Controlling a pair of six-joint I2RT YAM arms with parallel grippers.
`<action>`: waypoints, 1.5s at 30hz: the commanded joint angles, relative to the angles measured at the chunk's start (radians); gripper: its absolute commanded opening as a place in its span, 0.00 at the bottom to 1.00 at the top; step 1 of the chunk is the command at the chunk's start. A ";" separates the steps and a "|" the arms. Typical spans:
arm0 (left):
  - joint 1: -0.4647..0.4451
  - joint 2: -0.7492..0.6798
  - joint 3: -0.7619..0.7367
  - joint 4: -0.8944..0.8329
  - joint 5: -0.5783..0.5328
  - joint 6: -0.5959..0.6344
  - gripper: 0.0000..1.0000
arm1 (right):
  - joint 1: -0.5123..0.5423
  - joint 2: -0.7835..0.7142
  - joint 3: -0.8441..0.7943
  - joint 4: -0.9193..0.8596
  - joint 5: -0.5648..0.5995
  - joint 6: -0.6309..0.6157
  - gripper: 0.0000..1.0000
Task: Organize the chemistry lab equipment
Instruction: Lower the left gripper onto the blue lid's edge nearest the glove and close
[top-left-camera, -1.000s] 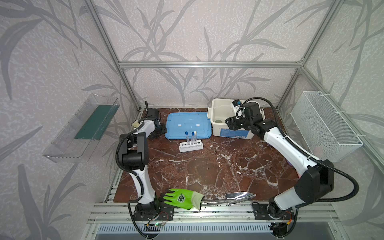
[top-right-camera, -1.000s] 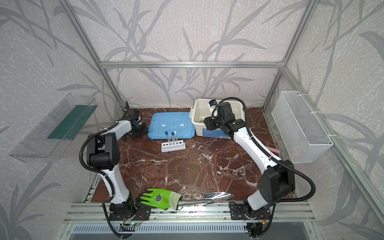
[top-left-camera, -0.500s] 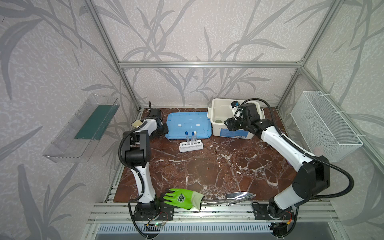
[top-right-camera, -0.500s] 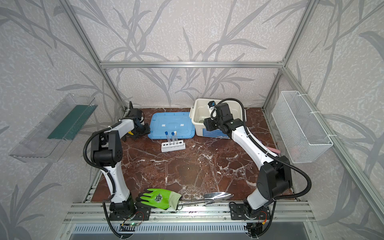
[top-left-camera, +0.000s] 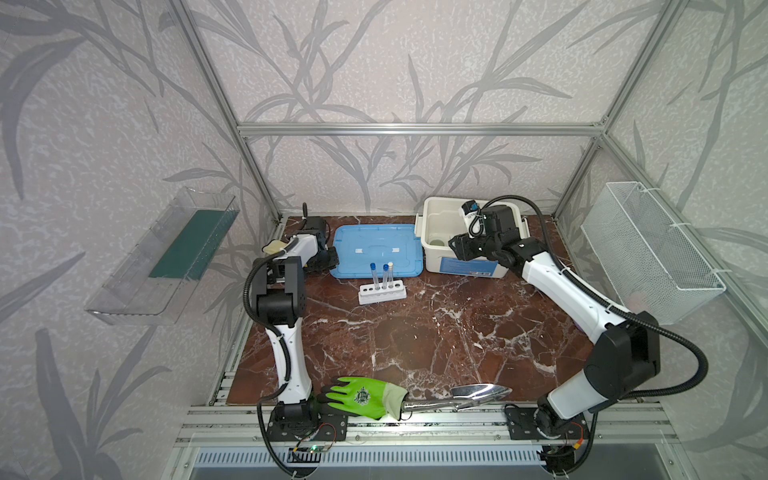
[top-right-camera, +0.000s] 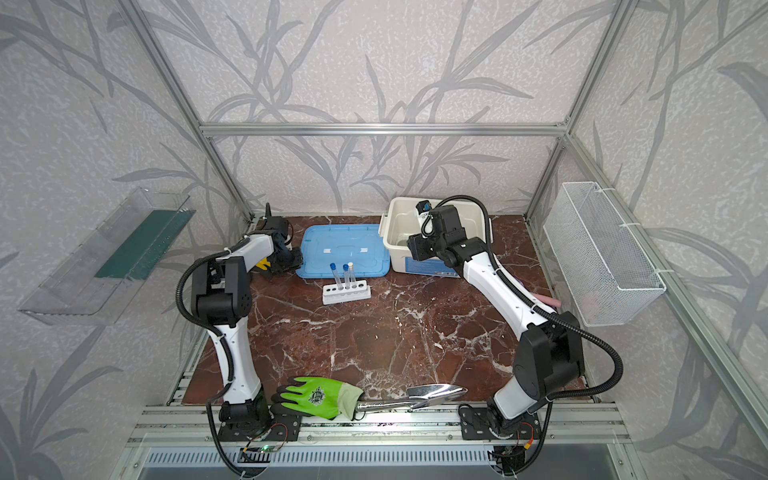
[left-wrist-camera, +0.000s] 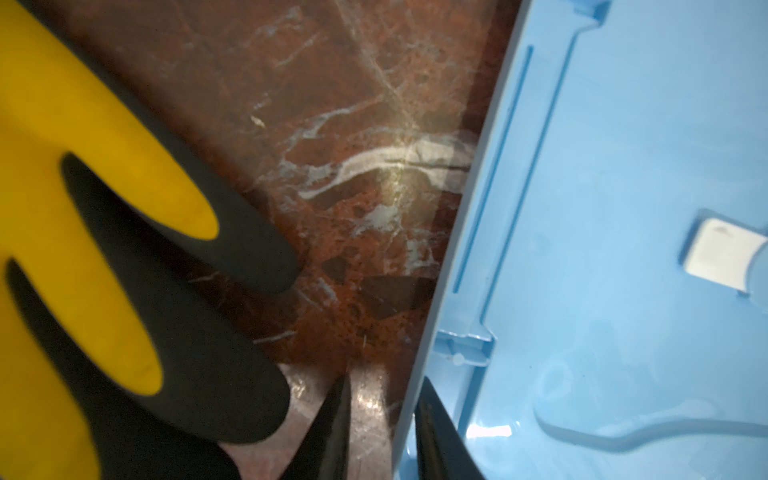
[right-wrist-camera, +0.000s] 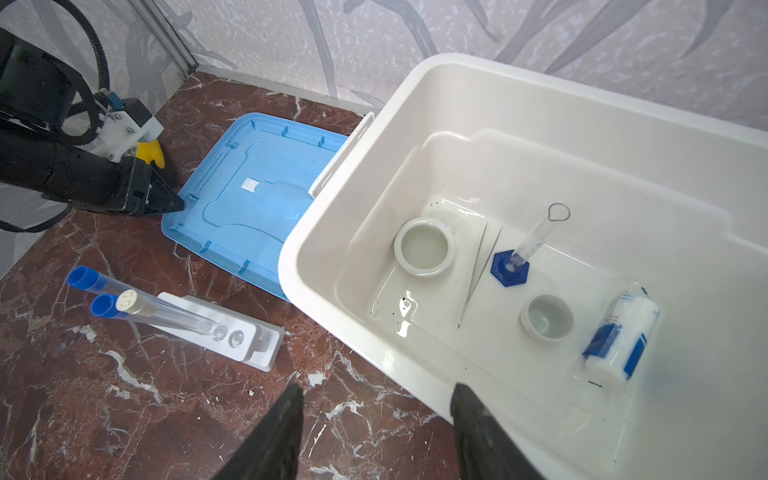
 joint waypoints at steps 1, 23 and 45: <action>-0.010 0.028 0.033 -0.072 -0.028 0.024 0.27 | 0.005 0.020 -0.007 0.028 0.012 0.004 0.57; -0.022 0.056 0.070 -0.111 -0.011 0.057 0.01 | 0.004 0.045 -0.017 0.044 0.030 0.013 0.55; 0.001 -0.224 0.211 -0.169 -0.019 0.092 0.00 | 0.005 0.048 0.007 0.031 -0.009 0.062 0.51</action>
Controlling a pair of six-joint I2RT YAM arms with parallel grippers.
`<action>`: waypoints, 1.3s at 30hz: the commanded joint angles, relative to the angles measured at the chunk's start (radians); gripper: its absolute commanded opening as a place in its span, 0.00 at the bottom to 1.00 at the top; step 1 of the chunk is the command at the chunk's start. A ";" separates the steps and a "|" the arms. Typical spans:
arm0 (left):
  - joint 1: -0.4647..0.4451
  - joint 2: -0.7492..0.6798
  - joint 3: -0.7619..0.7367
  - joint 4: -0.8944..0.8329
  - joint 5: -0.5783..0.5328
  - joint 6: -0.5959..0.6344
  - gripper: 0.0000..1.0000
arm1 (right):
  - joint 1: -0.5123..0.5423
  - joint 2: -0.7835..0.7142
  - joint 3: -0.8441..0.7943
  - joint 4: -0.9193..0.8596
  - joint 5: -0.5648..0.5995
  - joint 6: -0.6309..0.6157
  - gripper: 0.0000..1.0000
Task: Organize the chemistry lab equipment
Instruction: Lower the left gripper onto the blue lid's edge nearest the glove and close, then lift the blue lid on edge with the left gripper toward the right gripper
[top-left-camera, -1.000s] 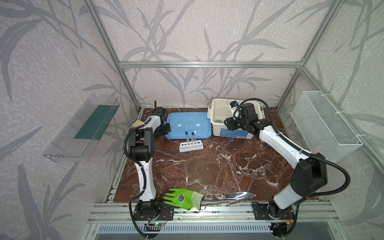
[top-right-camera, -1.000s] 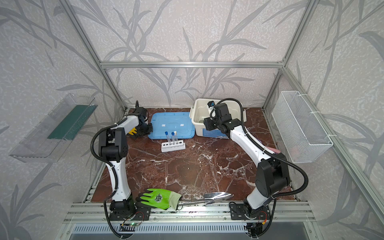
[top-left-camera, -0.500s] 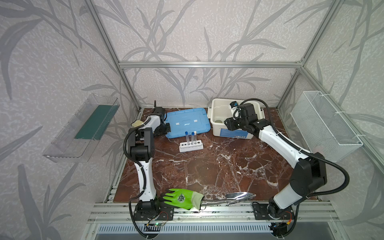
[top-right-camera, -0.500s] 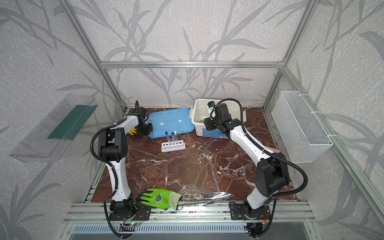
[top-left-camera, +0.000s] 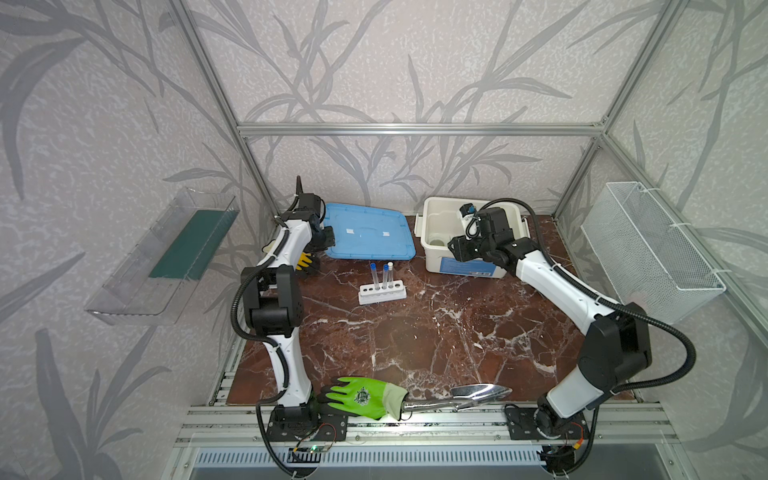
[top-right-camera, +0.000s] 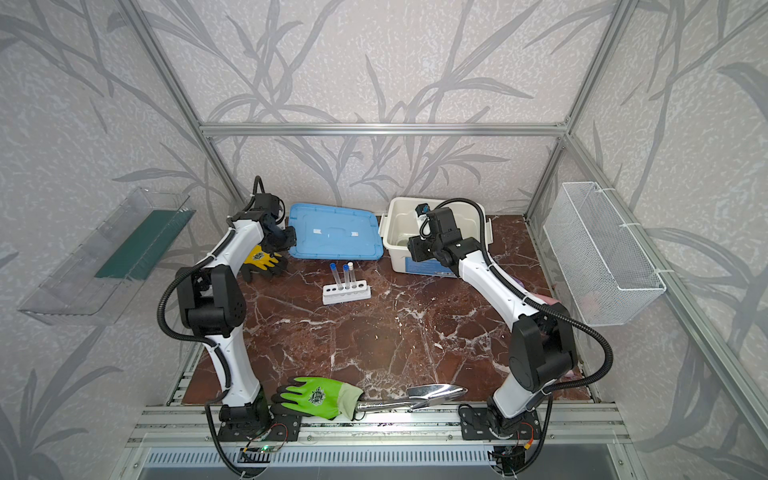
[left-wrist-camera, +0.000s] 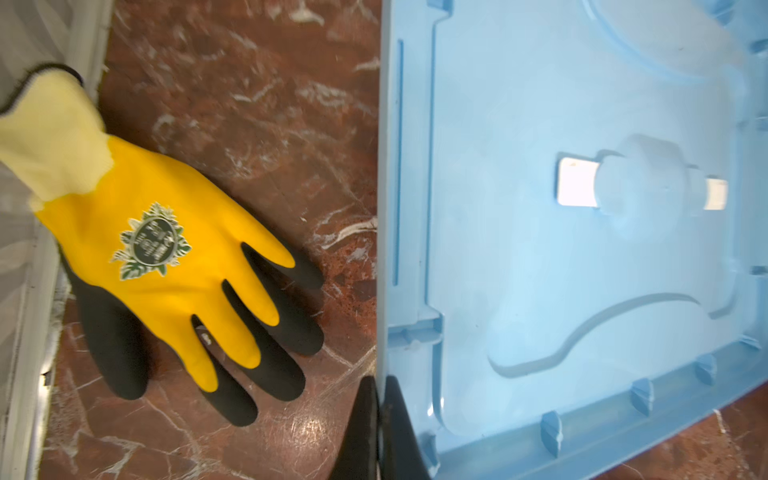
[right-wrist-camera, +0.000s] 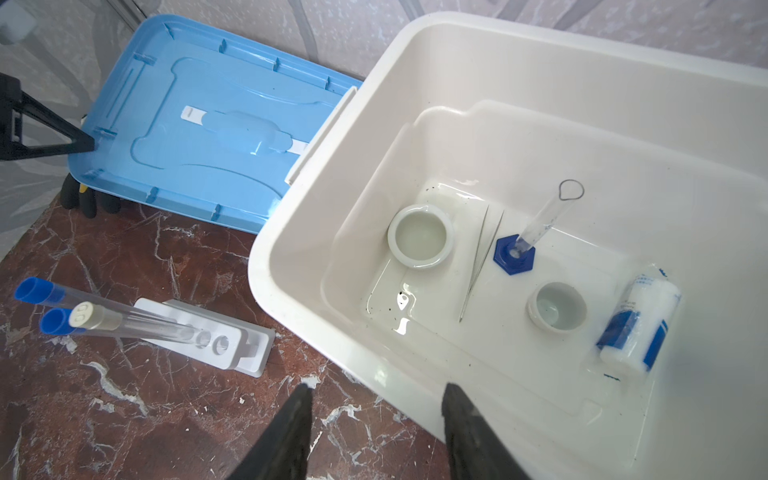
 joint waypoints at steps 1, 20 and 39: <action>0.005 -0.081 0.034 -0.021 -0.011 0.017 0.00 | 0.006 -0.009 0.011 0.011 -0.020 0.021 0.51; 0.007 -0.406 0.097 -0.055 -0.032 0.059 0.00 | -0.020 -0.014 0.081 0.015 -0.209 0.029 0.55; 0.007 -0.731 -0.022 -0.183 0.274 0.112 0.00 | -0.169 -0.016 0.154 0.278 -0.844 0.168 0.85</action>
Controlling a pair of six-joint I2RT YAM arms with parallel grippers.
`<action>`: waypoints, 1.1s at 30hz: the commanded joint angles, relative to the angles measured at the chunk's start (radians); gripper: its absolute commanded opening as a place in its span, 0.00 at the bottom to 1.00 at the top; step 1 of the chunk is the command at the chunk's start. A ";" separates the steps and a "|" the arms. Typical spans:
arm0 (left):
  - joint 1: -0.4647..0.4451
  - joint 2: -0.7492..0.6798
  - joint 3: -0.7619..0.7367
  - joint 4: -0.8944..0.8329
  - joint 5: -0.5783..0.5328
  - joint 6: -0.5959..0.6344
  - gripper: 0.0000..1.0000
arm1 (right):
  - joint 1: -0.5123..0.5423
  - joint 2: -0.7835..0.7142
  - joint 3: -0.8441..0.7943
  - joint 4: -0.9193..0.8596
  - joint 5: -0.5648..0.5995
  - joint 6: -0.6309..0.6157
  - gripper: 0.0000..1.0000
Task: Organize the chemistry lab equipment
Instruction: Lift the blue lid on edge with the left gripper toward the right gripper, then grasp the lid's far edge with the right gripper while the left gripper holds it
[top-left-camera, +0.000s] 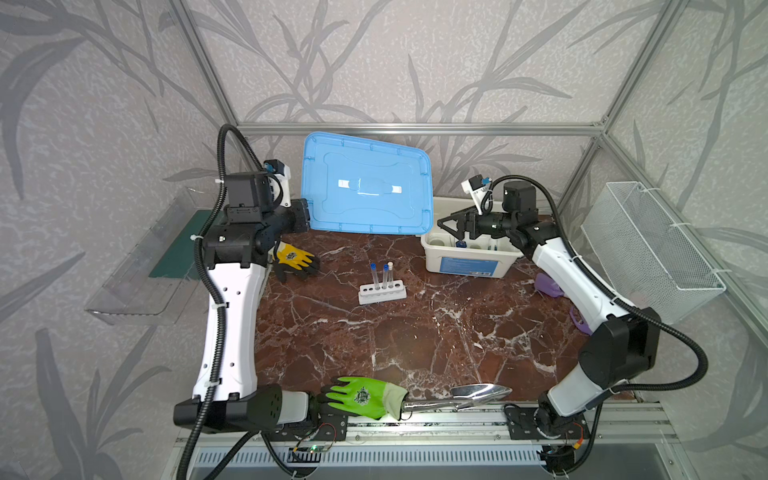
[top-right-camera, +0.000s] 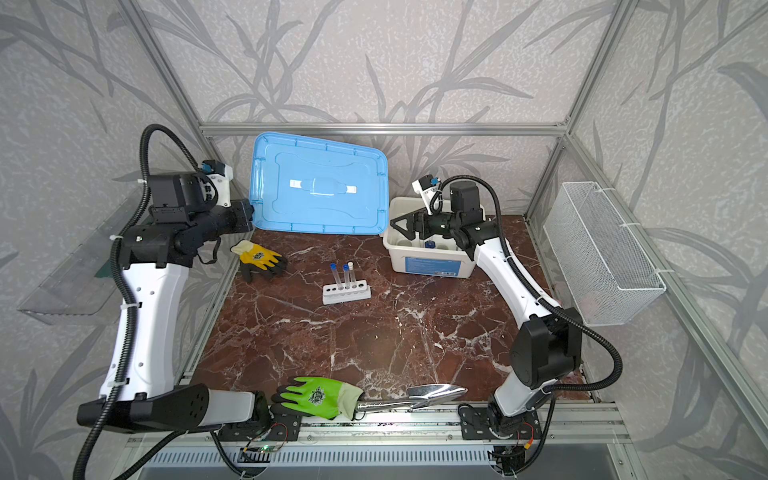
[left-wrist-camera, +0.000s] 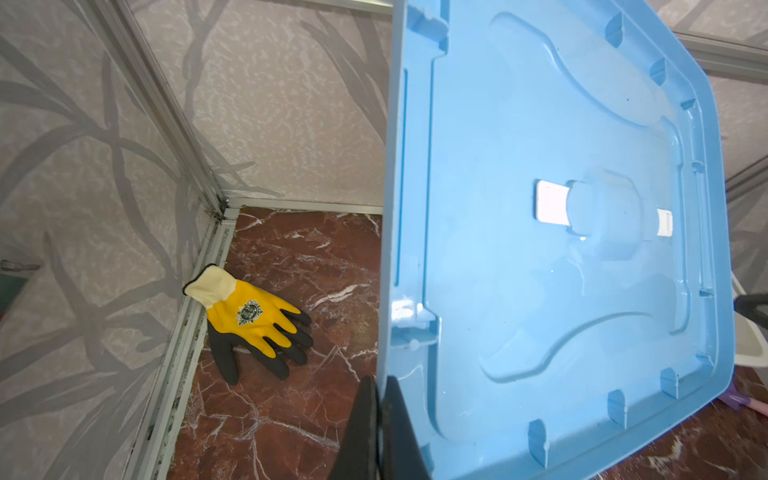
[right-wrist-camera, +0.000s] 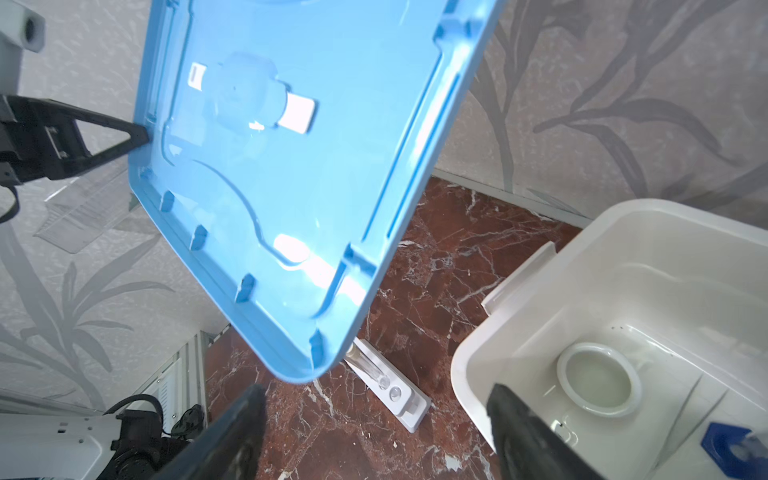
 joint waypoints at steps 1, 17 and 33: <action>0.002 -0.063 -0.036 -0.036 0.081 0.033 0.00 | -0.036 -0.028 -0.032 0.177 -0.173 0.110 0.86; 0.000 -0.135 -0.073 -0.069 0.159 0.037 0.00 | -0.034 -0.042 -0.081 0.233 -0.216 0.160 0.90; -0.002 -0.145 -0.113 -0.028 0.196 0.016 0.00 | 0.017 -0.010 -0.117 0.457 -0.299 0.336 0.86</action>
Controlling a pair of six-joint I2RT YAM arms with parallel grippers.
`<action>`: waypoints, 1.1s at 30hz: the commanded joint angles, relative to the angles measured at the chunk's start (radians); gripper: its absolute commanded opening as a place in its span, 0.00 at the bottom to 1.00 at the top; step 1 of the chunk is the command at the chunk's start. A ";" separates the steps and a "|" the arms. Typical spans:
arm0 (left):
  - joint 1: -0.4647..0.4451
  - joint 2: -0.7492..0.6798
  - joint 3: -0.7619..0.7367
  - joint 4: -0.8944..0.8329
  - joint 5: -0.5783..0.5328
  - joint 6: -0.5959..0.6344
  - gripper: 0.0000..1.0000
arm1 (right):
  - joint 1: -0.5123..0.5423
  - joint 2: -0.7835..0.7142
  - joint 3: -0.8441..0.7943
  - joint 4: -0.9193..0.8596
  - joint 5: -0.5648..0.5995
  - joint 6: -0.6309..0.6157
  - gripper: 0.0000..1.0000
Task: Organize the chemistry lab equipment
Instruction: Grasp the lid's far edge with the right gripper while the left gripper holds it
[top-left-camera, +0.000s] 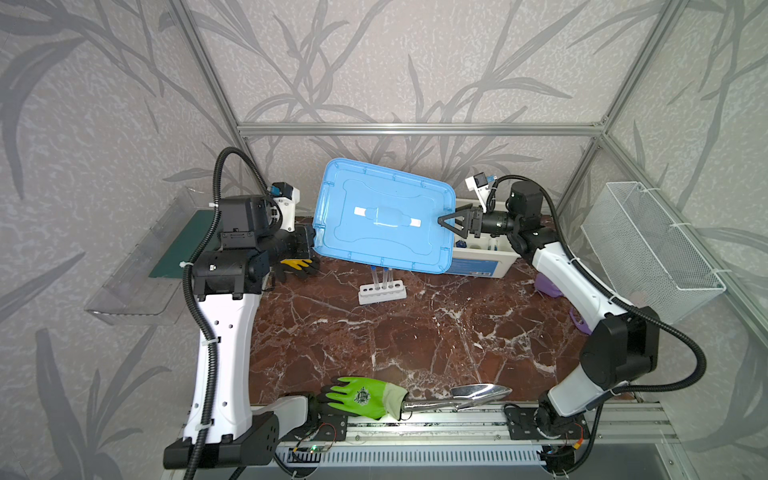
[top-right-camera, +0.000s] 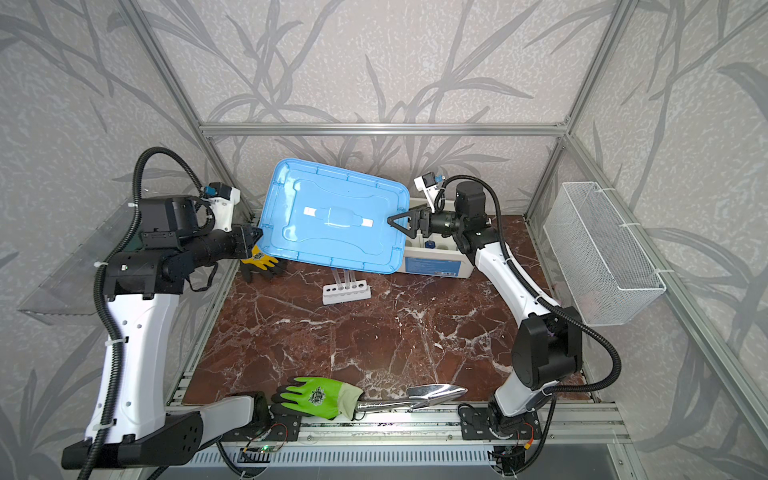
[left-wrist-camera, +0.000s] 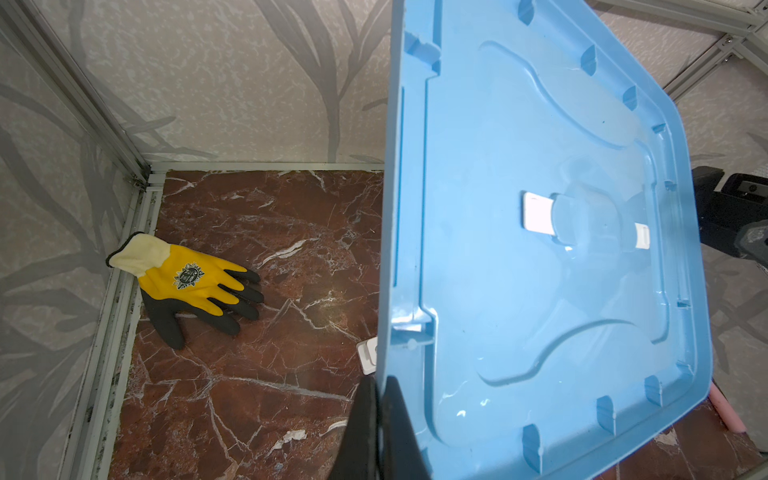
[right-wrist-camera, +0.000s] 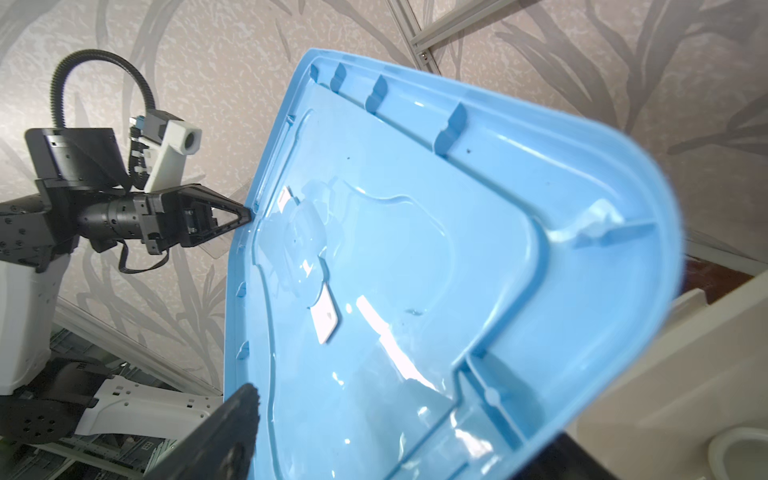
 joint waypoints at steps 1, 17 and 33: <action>-0.003 -0.017 -0.014 0.062 0.046 -0.015 0.00 | 0.013 0.002 -0.023 0.148 -0.062 0.096 0.85; -0.069 0.024 -0.097 0.175 0.020 -0.046 0.01 | 0.025 -0.002 -0.043 0.118 -0.023 0.108 0.42; -0.130 0.077 -0.084 0.249 -0.039 -0.066 0.33 | 0.025 -0.079 0.048 -0.195 0.200 -0.107 0.22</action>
